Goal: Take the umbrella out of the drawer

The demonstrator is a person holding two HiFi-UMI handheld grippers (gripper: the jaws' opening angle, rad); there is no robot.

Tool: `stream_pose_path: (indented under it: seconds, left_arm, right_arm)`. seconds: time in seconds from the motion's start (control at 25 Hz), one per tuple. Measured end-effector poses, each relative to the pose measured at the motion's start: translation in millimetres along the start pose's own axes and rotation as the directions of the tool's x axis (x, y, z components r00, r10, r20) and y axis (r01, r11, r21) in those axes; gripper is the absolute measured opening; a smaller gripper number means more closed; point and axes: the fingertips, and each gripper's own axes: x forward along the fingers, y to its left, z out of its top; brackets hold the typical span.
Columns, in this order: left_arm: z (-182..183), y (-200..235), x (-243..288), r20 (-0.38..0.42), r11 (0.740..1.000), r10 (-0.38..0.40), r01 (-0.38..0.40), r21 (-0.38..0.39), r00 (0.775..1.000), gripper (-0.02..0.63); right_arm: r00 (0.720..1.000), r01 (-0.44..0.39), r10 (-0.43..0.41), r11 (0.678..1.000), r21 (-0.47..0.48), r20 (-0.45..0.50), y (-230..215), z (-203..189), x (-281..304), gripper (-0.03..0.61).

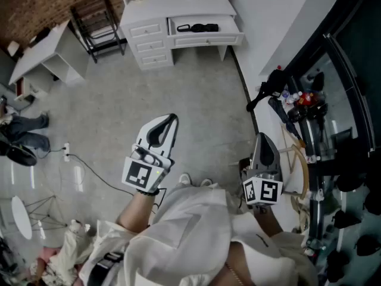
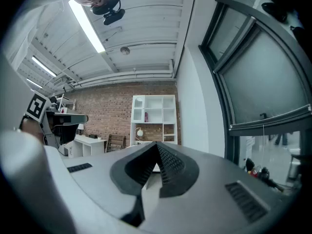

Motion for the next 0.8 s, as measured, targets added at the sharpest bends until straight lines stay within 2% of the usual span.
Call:
stream_pose_path:
  seconds: [0.56,0.8]
  left_arm:
    - [-2,19,-3,-0.001,1.0,0.007,-0.007,-0.008,1.0,0.035]
    - [-2,26,0,0.001,1.0,-0.027,0.027,-0.01,1.0,0.037]
  right_arm:
    - [1.0,-0.026,0.026,1.0,0.014,0.007,19,0,13,0.018]
    - [1.0,-0.021,0.021,1.0,0.006,0.009,33,3,19,0.018]
